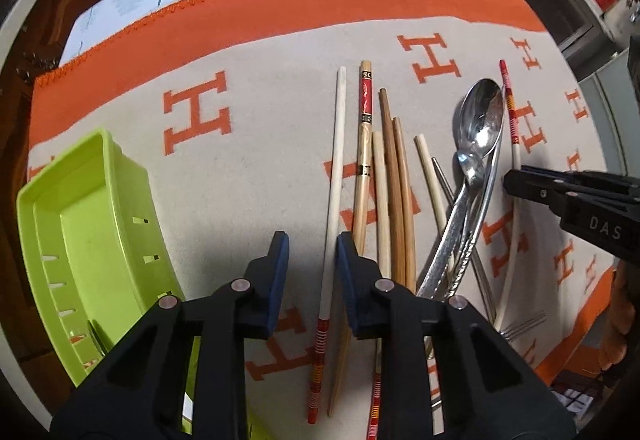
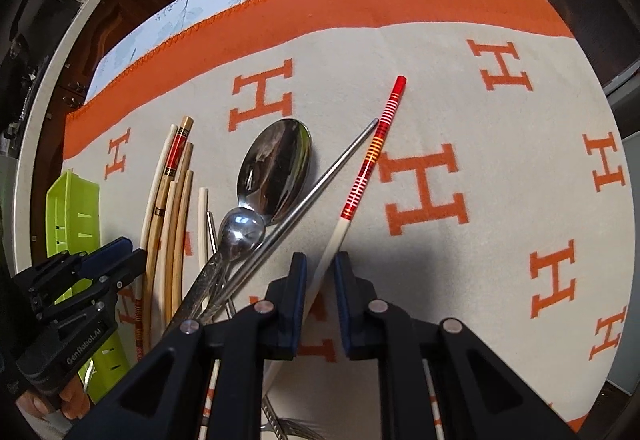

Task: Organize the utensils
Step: 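Grasp a chopstick with the left gripper while the right gripper grasps a red-tipped chopstick, then place the chopsticks into the green tray with both grippers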

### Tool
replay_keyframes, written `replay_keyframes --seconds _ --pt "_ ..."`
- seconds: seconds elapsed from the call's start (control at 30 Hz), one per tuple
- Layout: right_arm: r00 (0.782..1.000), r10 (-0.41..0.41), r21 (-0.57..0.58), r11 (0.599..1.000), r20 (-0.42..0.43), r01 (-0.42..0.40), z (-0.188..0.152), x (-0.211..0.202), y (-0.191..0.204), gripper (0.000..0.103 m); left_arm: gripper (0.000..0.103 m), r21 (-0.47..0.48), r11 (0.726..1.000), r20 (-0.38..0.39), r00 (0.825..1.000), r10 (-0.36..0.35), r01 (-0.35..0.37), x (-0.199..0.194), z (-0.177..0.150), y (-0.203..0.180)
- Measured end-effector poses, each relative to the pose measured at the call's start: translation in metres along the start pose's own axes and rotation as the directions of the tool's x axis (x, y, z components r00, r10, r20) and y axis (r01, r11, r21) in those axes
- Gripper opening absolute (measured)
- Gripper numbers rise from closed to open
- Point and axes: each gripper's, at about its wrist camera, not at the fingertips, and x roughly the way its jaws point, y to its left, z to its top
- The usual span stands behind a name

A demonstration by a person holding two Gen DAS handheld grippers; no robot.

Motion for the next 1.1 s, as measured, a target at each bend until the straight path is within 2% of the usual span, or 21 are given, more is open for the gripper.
replay_keyframes --seconds 0.1,0.13,0.27,0.4,0.5,0.63,0.83,1.1 --pt "0.999 -0.041 -0.019 0.999 0.008 0.041 0.0 0.002 0.008 0.013 0.019 0.029 0.998 0.005 0.999 0.051 -0.051 0.002 -0.002 -0.01" --pt "0.999 -0.051 -0.022 0.998 0.011 0.051 0.0 0.002 0.01 0.013 0.004 0.032 0.998 0.006 0.999 0.045 -0.045 0.002 -0.002 -0.012" --pt "0.999 -0.033 0.001 0.999 0.019 0.033 -0.002 0.002 0.007 0.01 0.003 0.006 0.999 0.006 0.999 0.04 -0.04 0.0 -0.003 -0.014" --pt "0.999 0.029 0.075 0.997 0.023 -0.031 -0.008 -0.005 -0.012 0.005 0.003 -0.055 0.998 0.03 1.0 -0.009 0.011 -0.015 -0.012 -0.002" --pt "0.997 0.063 0.101 0.993 0.04 -0.067 -0.016 -0.016 -0.023 0.005 0.003 -0.086 0.995 0.077 0.996 -0.047 0.053 -0.042 -0.022 0.01" --pt "0.986 0.15 0.108 0.982 0.07 -0.157 -0.029 -0.041 -0.026 0.005 0.003 -0.115 0.99 0.158 0.985 -0.067 0.085 -0.089 -0.046 0.027" --pt "0.961 0.268 -0.013 0.963 0.07 -0.268 -0.056 -0.075 0.013 0.005 0.003 -0.199 0.977 0.248 0.968 -0.03 0.082 -0.145 -0.104 0.069" --pt "0.926 0.379 -0.196 0.908 0.0 -0.371 -0.086 -0.088 0.108 0.005 0.003 -0.336 0.942 0.242 0.967 0.079 0.008 -0.15 -0.17 0.12"
